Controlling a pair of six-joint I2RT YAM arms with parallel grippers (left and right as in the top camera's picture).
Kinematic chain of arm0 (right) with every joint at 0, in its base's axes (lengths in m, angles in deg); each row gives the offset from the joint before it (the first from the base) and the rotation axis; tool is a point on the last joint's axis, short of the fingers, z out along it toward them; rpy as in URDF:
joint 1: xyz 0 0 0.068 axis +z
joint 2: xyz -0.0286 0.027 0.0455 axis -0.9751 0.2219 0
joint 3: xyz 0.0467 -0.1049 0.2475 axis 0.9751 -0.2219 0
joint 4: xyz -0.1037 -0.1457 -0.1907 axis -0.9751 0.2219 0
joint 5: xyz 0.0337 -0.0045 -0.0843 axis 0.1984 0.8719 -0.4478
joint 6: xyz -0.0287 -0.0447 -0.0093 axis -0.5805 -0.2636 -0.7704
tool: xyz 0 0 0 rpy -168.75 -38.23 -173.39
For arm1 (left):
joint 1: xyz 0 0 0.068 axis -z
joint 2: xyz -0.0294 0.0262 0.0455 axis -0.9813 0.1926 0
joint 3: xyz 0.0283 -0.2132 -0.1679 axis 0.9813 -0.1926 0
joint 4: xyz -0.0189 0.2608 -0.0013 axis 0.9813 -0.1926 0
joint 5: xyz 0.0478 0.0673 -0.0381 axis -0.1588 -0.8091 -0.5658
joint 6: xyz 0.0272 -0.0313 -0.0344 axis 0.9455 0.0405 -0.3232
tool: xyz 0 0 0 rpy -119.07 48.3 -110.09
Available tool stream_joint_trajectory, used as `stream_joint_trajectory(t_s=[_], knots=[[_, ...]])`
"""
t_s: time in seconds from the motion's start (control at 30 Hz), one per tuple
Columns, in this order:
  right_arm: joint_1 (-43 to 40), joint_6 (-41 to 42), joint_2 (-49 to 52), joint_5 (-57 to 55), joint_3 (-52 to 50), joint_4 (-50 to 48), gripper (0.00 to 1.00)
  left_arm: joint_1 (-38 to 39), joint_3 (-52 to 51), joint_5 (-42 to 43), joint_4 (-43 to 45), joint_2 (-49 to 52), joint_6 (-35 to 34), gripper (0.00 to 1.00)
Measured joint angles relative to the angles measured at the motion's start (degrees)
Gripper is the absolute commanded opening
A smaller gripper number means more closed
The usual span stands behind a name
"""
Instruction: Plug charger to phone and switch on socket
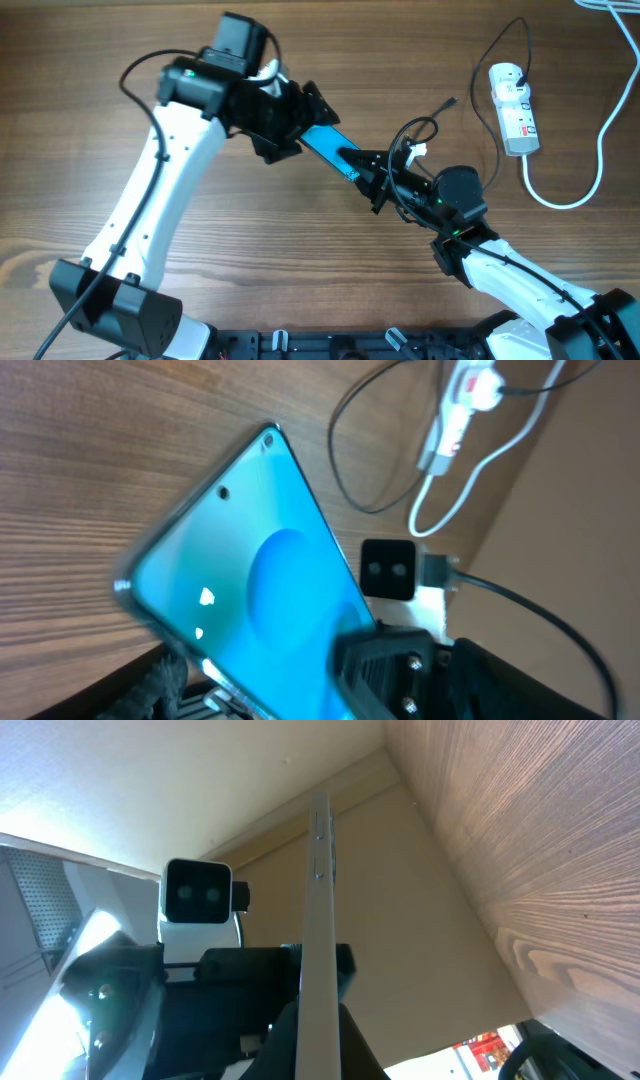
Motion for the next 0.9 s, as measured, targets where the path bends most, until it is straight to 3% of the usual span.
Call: stream_joint_trajectory(t_s=[0.07,0.27,0.5,0.9], knots=[[0.00,0.02,0.00,0.00,0.00,-0.20,0.04,1.90,-0.37,-1.81,0.28,0.00,-1.51,0.72],[0.00,0.04,0.02,0.15,0.00,-2.89,0.04,4.50,-0.46,-7.30,1.07,0.00,-6.82,0.68],[-0.13,0.20,0.00,-0.35,0.00,-3.26,0.04,4.68,-0.61,-10.73,4.17,0.00,-11.04,0.51],[-0.35,0.20,0.00,-1.40,0.02,-3.45,0.04,4.66,-1.18,-11.91,6.86,0.00,-15.06,0.47]])
